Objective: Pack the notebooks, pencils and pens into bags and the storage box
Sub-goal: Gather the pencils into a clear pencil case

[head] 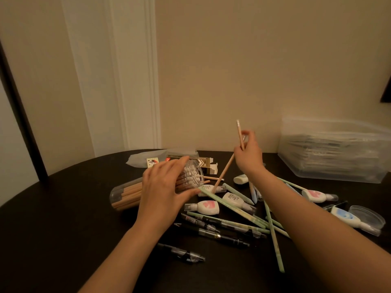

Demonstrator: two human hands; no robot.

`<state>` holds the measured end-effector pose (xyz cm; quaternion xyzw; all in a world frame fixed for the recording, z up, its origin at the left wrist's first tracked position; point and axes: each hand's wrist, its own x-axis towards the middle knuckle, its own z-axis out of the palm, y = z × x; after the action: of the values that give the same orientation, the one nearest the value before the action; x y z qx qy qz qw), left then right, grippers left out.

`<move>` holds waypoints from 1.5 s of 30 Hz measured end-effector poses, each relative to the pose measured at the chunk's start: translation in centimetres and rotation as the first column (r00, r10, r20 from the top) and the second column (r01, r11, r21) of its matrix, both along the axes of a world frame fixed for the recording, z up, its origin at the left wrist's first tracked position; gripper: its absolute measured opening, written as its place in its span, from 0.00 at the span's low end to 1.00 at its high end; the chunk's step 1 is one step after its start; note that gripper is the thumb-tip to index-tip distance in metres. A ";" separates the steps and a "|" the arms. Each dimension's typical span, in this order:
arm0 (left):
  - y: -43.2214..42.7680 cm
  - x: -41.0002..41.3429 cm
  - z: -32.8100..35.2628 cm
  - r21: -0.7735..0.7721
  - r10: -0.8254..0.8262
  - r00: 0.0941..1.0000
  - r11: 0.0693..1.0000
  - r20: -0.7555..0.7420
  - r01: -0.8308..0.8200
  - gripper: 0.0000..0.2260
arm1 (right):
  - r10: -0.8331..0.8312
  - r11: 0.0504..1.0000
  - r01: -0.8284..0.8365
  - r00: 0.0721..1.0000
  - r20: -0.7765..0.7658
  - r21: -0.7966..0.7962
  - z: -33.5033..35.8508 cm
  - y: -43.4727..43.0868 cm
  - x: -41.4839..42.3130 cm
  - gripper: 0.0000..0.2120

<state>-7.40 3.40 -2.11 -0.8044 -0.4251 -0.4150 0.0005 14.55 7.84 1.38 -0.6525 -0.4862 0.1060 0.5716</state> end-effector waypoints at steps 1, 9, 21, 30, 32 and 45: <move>0.0 0.0 0.0 -0.001 -0.002 1.000 1.000 0.000 0.002 0.33 | 0.022 0.999 -0.022 1.000 -0.018 0.032 0.4 -0.1 0.0 0.25; -0.2 0.3 -0.1 -0.012 -0.001 1.000 1.000 -0.008 0.001 0.33 | 0.095 0.993 -0.077 0.974 -0.204 0.094 1.2 0.8 0.1 0.10; -0.2 0.3 -0.2 -0.017 -0.005 1.000 1.000 -0.021 0.005 0.33 | 0.120 0.968 -0.017 0.904 -0.409 0.249 0.4 1.7 -0.1 0.05; -0.2 0.4 -0.2 -0.010 -0.014 0.999 1.000 -0.035 0.014 0.33 | 0.133 0.984 -0.092 0.953 -0.272 0.155 -0.9 2.6 -0.7 0.07; -0.2 0.3 -0.2 -0.013 -0.012 0.999 1.000 -0.039 0.012 0.33 | 0.153 0.985 -0.124 0.953 -0.263 0.124 -1.1 2.8 -0.7 0.05; 0.0 0.3 -0.2 -0.001 -0.014 0.999 1.000 -0.049 0.014 0.33 | 0.130 0.986 -0.110 0.978 0.163 -0.126 -0.1 1.2 -0.1 0.14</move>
<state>-7.07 3.35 -2.33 -0.8174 -0.4194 -0.3948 0.0075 14.44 9.09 1.23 -0.6608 -0.5647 0.1123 0.4815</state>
